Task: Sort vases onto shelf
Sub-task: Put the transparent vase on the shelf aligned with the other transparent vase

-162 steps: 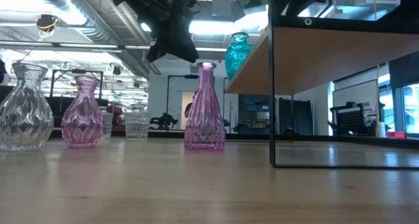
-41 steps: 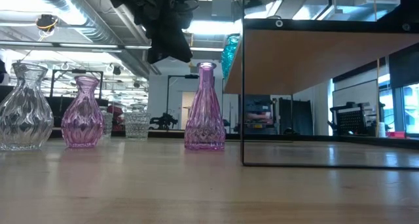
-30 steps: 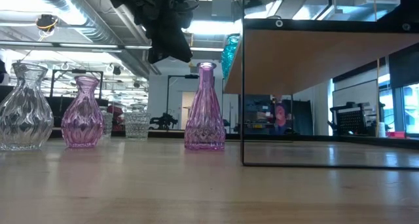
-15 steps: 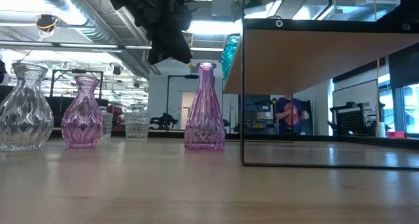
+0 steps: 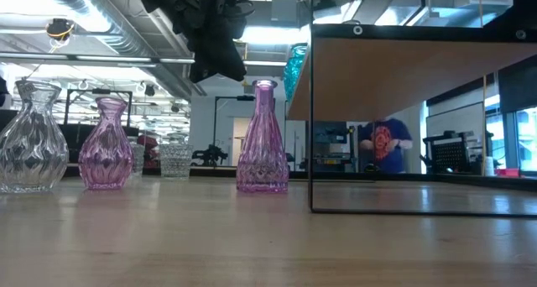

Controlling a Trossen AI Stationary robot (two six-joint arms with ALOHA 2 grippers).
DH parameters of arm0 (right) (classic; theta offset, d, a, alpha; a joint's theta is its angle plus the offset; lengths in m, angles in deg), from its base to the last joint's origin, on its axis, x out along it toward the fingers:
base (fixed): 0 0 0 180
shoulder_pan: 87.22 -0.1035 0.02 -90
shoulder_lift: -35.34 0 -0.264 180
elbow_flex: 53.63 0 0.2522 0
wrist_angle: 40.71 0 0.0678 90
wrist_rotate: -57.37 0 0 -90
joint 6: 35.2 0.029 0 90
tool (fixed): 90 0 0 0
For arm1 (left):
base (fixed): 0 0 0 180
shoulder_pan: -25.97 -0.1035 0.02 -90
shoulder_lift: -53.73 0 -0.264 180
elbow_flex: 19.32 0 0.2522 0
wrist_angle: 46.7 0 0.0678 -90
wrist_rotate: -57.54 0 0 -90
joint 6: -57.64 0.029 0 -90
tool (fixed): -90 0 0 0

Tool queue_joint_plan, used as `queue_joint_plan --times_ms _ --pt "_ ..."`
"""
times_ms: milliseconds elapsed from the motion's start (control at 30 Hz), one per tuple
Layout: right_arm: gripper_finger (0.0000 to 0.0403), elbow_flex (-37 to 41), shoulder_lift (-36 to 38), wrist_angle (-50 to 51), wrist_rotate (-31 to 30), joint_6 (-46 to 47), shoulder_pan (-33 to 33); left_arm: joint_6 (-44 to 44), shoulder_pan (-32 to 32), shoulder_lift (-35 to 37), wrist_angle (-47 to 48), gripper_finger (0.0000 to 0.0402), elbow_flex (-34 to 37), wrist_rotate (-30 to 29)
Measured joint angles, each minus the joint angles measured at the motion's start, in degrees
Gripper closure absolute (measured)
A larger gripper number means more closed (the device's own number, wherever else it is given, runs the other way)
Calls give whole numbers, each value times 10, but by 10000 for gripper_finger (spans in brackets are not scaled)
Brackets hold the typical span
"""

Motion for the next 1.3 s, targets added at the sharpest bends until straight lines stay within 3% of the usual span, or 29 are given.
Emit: queue_joint_plan --times_ms 267,600,967,1300 --pt "290 2 20 15 -9 -2 1 -1 0 0 0 353 0 0" --pt "287 -7 81 108 -10 -24 29 -1 0 0 0 353 0 -2" --pt "286 -125 93 321 -10 -233 172 -3 0 0 0 353 0 -2" --pt "293 -185 107 319 -26 -398 323 -3 1 0 0 353 0 -2"
